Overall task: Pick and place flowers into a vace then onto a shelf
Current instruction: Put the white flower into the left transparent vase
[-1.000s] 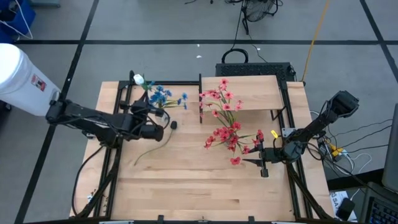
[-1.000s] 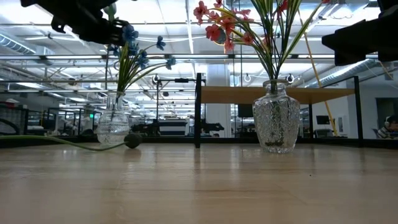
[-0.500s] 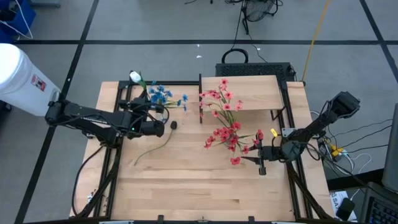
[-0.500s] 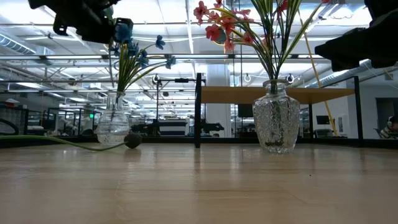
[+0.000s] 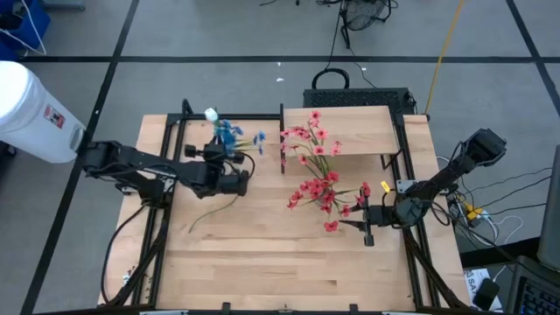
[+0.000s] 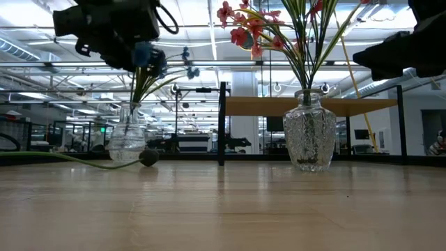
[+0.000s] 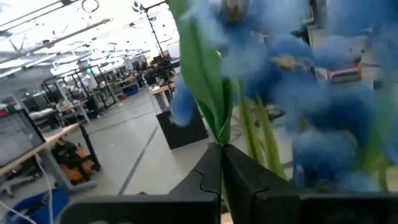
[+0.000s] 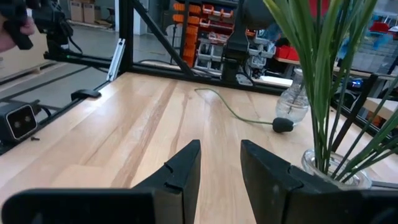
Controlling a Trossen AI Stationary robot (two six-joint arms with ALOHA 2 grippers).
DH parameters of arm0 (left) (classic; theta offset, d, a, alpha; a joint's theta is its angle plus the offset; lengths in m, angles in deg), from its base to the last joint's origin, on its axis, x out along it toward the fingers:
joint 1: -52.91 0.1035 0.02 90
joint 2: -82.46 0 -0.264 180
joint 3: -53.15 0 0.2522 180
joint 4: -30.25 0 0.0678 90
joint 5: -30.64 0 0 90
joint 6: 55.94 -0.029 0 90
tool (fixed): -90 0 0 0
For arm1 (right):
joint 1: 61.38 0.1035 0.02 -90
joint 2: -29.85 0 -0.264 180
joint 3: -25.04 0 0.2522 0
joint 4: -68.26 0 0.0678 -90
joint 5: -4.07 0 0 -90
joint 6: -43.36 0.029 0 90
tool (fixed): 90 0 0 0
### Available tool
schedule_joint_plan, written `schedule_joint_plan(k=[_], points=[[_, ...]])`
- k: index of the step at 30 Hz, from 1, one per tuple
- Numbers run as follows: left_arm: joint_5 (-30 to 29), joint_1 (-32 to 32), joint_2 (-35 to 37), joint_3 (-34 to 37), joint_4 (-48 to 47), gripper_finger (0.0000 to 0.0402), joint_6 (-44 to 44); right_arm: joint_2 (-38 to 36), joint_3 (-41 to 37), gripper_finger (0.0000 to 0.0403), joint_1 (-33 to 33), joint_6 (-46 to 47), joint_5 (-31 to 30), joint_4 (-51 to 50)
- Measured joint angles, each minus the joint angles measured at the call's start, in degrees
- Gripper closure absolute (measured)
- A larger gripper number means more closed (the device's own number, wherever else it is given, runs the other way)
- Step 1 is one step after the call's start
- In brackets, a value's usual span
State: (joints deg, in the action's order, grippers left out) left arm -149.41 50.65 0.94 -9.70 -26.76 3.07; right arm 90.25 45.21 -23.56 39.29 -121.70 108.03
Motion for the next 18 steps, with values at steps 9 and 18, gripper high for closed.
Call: schedule_joint_plan(k=[9, 18], points=[[3.7, -0.7, -1.2, -0.1, 1.9, 0.0364, 0.6, 0.0, 0.0, 0.0298, 0.0, 0.6, 0.0, -0.3], [7.3, -3.3, -1.2, -0.1, 3.0, 0.0267, 1.1, 0.0, 0.0, 0.0298, 0.0, 1.9, 0.1, -0.7]])
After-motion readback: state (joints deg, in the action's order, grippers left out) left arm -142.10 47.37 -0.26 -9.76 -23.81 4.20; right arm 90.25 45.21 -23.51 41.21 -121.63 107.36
